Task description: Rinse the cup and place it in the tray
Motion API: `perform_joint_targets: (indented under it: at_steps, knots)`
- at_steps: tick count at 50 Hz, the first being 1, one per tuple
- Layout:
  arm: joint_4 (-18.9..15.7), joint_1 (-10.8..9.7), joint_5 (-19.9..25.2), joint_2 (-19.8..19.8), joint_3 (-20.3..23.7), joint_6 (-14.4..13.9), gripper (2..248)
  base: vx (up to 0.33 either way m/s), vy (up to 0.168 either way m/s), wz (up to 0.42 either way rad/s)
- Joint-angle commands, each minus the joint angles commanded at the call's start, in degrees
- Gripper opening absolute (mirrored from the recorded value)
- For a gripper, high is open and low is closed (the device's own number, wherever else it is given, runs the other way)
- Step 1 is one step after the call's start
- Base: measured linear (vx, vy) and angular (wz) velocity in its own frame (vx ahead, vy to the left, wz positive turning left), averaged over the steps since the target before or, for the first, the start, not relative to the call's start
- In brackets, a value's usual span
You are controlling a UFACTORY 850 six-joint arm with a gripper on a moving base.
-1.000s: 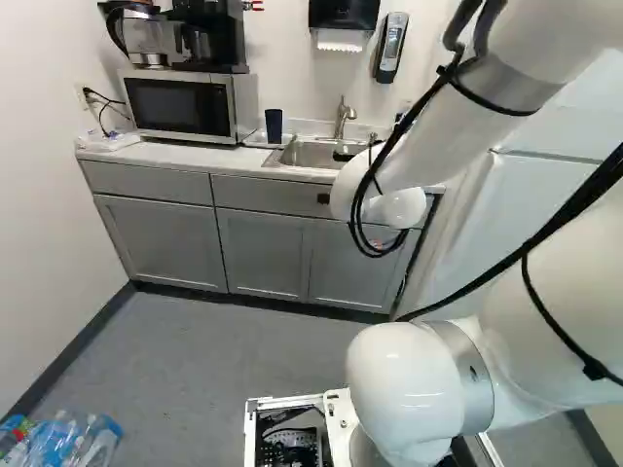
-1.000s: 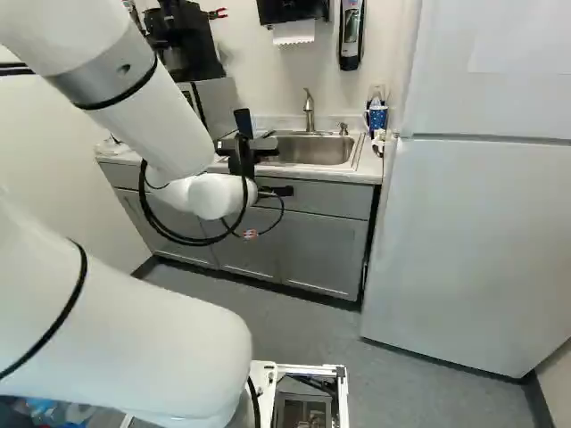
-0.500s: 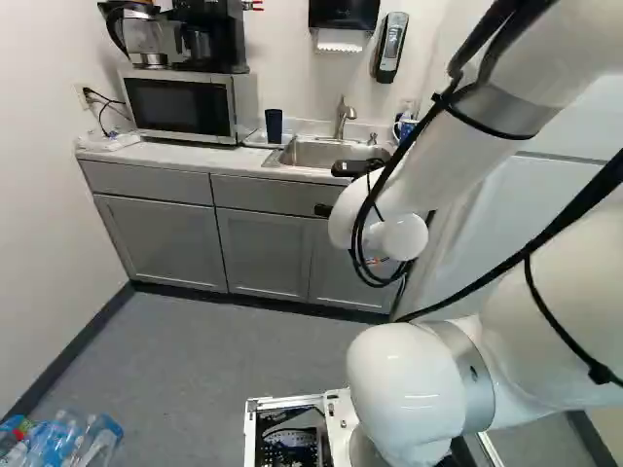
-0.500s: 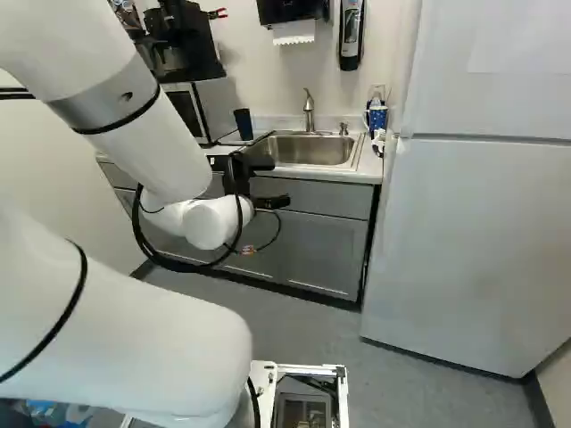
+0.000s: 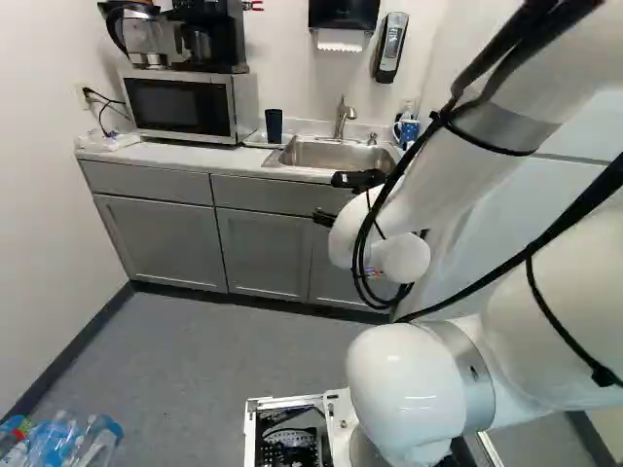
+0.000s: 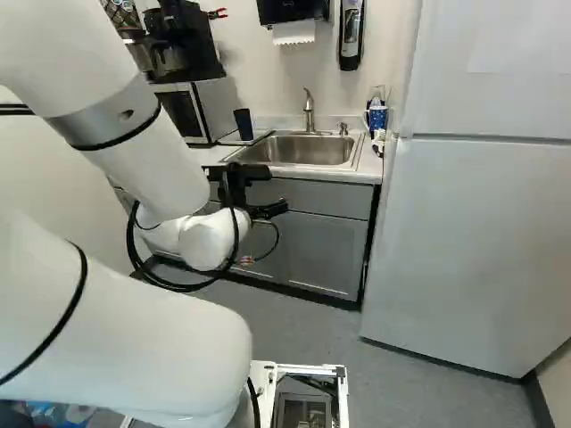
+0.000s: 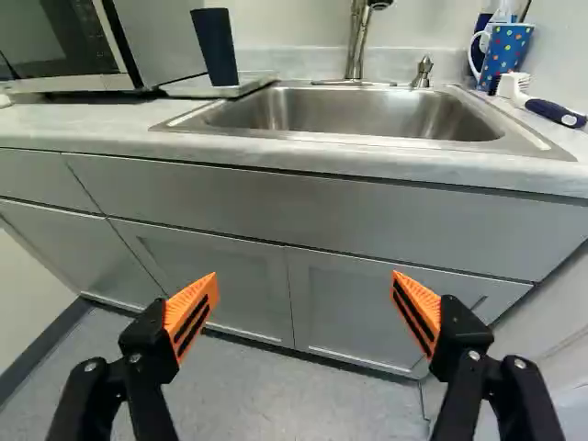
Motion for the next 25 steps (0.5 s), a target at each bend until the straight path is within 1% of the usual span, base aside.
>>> perform_joint_targets:
  at_steps: [13, 25]
  knots:
    - [-0.03, 0.16, 1.48, 0.05, 0.91, -0.01, 247, 0.0, 0.0, 0.0]
    - [-0.04, 0.2, 1.91, 0.06, 1.17, -0.02, 247, 0.0, 0.0, 0.0]
